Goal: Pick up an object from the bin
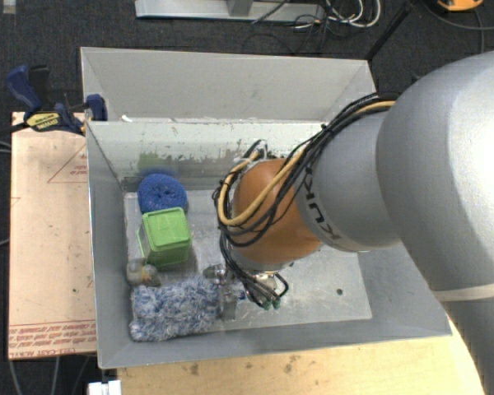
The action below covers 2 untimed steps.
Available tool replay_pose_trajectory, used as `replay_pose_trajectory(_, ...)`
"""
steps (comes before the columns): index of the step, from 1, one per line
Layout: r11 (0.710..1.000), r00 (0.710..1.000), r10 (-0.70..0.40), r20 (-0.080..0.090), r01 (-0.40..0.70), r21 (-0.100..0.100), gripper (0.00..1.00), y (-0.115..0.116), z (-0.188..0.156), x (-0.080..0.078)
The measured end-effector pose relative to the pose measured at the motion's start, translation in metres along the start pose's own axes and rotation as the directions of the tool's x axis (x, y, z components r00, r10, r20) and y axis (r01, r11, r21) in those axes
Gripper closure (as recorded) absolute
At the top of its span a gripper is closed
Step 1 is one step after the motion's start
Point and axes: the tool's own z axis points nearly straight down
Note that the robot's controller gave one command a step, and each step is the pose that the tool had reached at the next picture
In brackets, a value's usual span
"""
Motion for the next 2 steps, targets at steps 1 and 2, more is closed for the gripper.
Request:
replay_pose_trajectory(1, 1.0, 1.0, 0.0, 0.0, 0.0, 0.0, 1.0, 0.0, 0.0, 0.0)
replay_pose_trajectory(2, 1.0, 1.0, 0.011, 0.007, -0.011, 0.001, 1.0, -0.013, -0.158, 0.001)
